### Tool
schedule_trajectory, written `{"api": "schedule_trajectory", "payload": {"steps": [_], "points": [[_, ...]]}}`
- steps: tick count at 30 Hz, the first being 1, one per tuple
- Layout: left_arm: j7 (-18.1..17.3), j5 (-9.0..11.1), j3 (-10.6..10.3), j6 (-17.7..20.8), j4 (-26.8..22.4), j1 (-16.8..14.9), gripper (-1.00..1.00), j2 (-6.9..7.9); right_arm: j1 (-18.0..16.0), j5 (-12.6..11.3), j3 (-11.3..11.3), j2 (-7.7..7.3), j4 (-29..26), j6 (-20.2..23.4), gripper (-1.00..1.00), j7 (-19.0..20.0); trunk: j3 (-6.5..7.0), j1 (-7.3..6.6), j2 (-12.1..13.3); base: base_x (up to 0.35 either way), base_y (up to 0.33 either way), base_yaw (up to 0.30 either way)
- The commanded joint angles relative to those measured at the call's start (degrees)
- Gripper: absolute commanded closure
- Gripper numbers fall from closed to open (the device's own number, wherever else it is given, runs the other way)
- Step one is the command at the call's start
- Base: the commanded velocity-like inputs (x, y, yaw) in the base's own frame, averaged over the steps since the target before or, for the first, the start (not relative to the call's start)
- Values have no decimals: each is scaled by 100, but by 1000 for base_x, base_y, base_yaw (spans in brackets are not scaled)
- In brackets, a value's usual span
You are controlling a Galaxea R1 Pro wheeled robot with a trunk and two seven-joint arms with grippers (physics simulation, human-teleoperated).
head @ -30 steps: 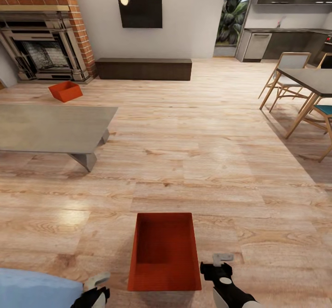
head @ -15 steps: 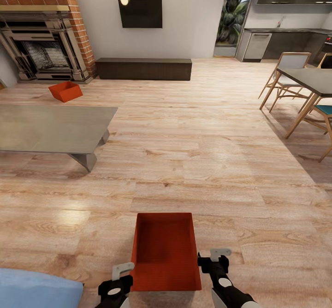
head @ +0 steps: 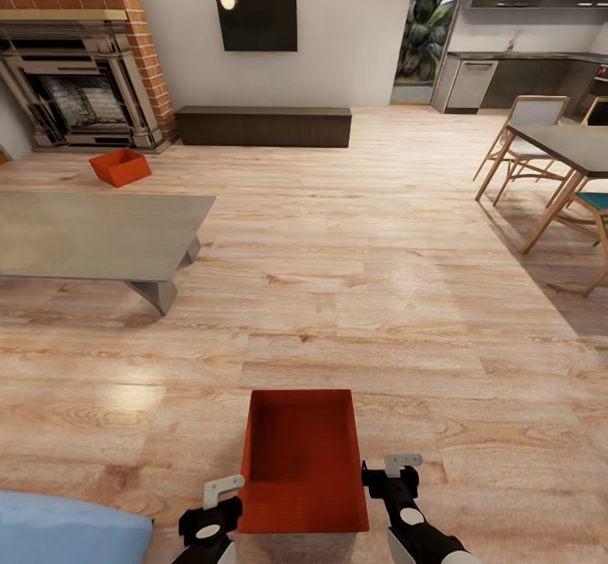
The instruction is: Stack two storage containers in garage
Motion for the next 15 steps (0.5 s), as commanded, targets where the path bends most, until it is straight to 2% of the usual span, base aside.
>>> {"api": "schedule_trajectory", "payload": {"steps": [1, 2, 4, 7, 15], "points": [[27, 60, -37, -40, 1, -3, -100, 2, -3, 61, -9, 2, 7, -7, -100, -36, -4, 0, -2, 0, 0, 0], [28, 59, -38, -58, 1, -3, -100, 2, -3, 62, -8, 2, 8, -7, -100, -35, -4, 0, -2, 0, 0, 0], [27, 31, -65, -450, 14, -3, -100, 1, -3, 70, -6, 2, 11, -1, -100, -24, -4, 0, -2, 0, 0, 0], [22, -12, -97, -760, 77, -3, -100, -2, -3, 75, 2, 4, 19, 1, -100, -14, -4, 0, -2, 0, 0, 0], [-22, 56, -67, -788, 86, -3, -100, 6, -3, 75, 4, 11, 12, -6, -100, -12, -4, 0, -2, 0, 0, 0]]}}
